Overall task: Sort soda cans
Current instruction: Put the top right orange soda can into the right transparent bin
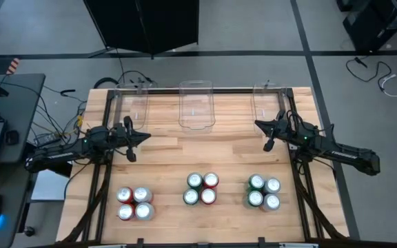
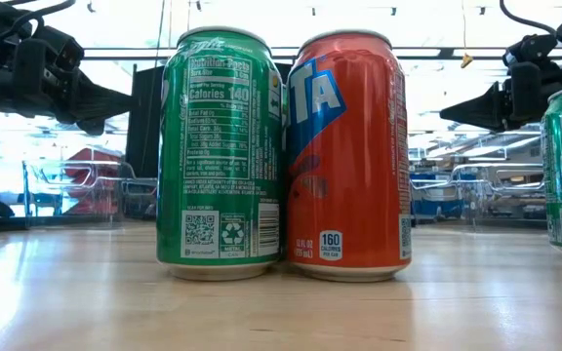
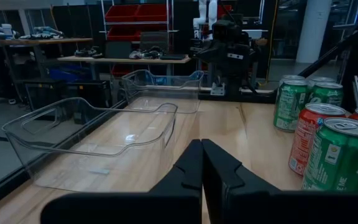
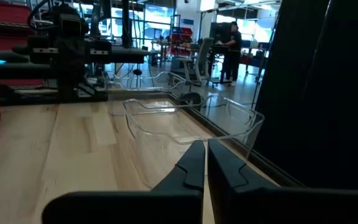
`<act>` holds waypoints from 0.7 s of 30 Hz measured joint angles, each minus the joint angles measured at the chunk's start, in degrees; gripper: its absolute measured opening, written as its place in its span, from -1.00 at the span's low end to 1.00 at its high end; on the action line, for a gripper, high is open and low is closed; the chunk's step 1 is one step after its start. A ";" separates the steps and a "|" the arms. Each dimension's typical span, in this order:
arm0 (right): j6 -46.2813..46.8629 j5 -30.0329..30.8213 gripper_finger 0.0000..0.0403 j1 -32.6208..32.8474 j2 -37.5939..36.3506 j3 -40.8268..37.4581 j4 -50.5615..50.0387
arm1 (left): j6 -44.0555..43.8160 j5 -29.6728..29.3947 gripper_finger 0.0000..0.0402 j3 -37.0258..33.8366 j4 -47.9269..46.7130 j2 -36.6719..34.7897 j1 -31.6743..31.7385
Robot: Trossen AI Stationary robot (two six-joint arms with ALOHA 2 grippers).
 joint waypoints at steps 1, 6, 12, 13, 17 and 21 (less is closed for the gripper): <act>-0.02 -0.02 -0.97 0.00 0.01 0.00 0.08 | -0.02 0.01 -0.99 0.02 0.01 -0.02 -0.02; -0.08 0.00 -0.97 0.00 -0.01 0.01 0.39 | 0.00 0.01 -0.99 0.00 0.01 0.00 -0.01; -0.12 -0.02 -0.97 0.00 0.01 0.01 1.80 | 0.00 -0.01 -0.99 0.00 -0.01 -0.02 0.00; -0.12 0.00 -0.97 0.00 -0.01 0.00 2.69 | -0.01 0.01 -0.99 0.01 0.01 0.00 -0.01; 0.08 0.00 -0.97 0.00 0.01 0.01 8.82 | 0.00 0.00 -0.99 0.00 0.01 -0.01 0.00; 4.32 -5.77 -0.97 0.02 1.50 0.01 13.93 | -0.01 -0.01 -0.99 0.00 0.00 0.00 0.00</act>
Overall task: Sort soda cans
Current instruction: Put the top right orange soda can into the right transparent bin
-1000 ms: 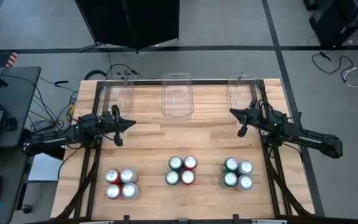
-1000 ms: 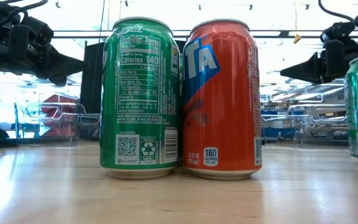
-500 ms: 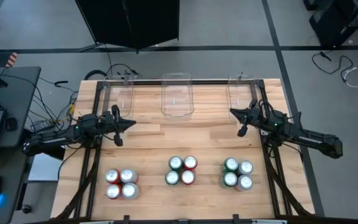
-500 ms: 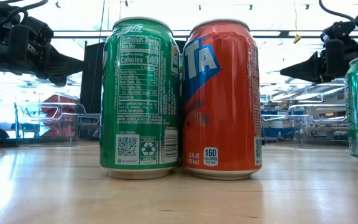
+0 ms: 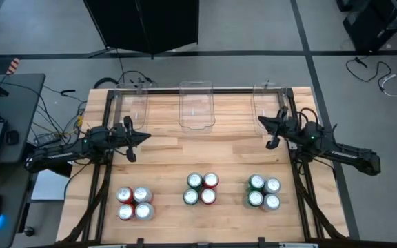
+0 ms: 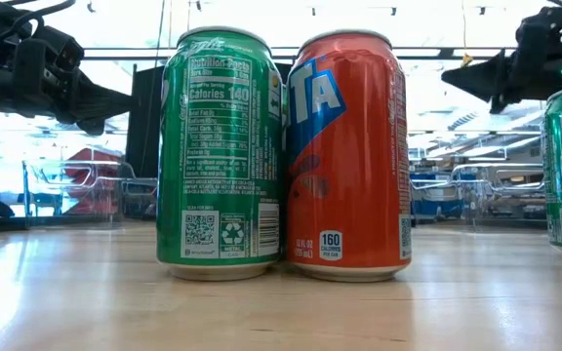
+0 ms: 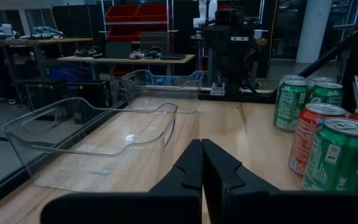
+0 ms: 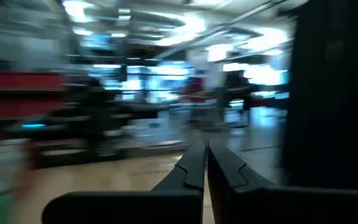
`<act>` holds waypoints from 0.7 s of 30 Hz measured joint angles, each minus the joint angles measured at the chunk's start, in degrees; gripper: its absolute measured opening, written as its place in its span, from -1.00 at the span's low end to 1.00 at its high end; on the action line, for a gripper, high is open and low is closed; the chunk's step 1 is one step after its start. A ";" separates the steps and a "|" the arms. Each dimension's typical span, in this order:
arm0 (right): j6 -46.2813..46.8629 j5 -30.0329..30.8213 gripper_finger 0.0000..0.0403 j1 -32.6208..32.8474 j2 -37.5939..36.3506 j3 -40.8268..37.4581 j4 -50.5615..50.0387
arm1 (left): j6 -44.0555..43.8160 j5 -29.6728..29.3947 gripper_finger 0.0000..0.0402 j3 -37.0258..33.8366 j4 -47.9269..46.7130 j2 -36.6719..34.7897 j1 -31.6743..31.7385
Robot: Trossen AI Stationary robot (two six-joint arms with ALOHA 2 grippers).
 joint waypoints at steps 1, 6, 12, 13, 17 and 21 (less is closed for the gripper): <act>1.56 -2.31 -0.97 0.08 0.96 0.00 0.25 | 0.01 0.01 -0.99 0.01 0.01 -0.01 -0.01; 8.61 -4.09 -0.88 2.36 7.87 0.00 1.29 | 0.01 0.00 -0.99 0.00 -0.01 -0.02 0.00; 14.14 -4.11 -0.60 7.70 18.09 4.83 2.80 | -0.01 0.02 -0.99 0.00 0.01 0.00 0.00; 14.20 -4.06 -0.55 8.86 19.98 6.07 2.79 | 0.01 0.00 -0.99 0.00 -0.01 0.00 0.00; 13.51 -1.83 -0.33 13.18 27.67 11.07 2.81 | 0.00 0.01 -0.99 0.01 -0.01 0.00 0.00; 14.96 -1.94 -0.12 16.04 35.65 15.34 2.82 | 0.01 0.02 -0.99 0.00 0.00 0.00 0.00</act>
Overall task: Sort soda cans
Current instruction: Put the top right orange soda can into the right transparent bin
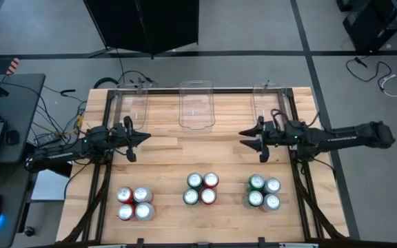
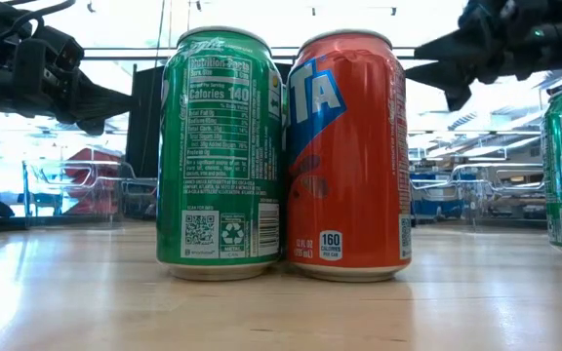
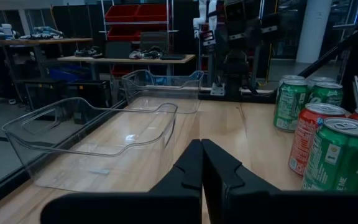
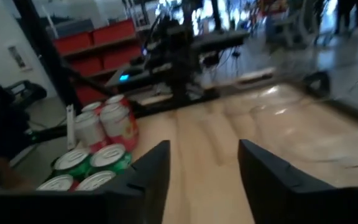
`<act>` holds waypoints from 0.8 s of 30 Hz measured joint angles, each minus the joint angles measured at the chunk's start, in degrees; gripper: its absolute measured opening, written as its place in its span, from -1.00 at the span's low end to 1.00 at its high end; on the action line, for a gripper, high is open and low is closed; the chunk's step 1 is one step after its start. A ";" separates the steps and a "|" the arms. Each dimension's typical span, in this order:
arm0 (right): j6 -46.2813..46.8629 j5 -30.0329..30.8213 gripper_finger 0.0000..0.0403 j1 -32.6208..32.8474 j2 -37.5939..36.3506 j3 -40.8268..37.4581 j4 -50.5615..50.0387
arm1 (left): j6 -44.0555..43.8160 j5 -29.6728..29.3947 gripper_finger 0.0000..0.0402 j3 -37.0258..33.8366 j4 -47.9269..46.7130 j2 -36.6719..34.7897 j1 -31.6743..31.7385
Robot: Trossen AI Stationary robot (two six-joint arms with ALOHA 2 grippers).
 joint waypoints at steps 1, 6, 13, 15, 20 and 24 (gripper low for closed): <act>1.03 -0.05 -0.07 0.88 2.10 1.06 -0.01 | -0.01 -0.02 -0.99 0.01 -0.01 0.00 0.00; 1.96 1.15 0.16 6.76 13.18 6.72 -0.06 | 0.00 0.00 -0.99 0.01 0.01 0.00 -0.01; 2.20 1.74 0.39 14.31 27.36 17.09 -2.15 | -0.01 -0.01 -0.99 0.00 0.01 0.00 -0.02; 2.17 1.74 0.43 15.80 30.39 20.57 -5.58 | -0.02 -0.01 -0.99 0.00 0.01 0.00 0.00; 1.92 3.57 0.49 18.77 37.83 29.28 -14.38 | -0.02 -0.02 -0.99 0.00 -0.01 0.00 -0.02; 2.04 4.76 0.53 20.03 43.61 35.65 -23.40 | 0.00 -0.02 -0.99 0.00 -0.01 0.00 -0.02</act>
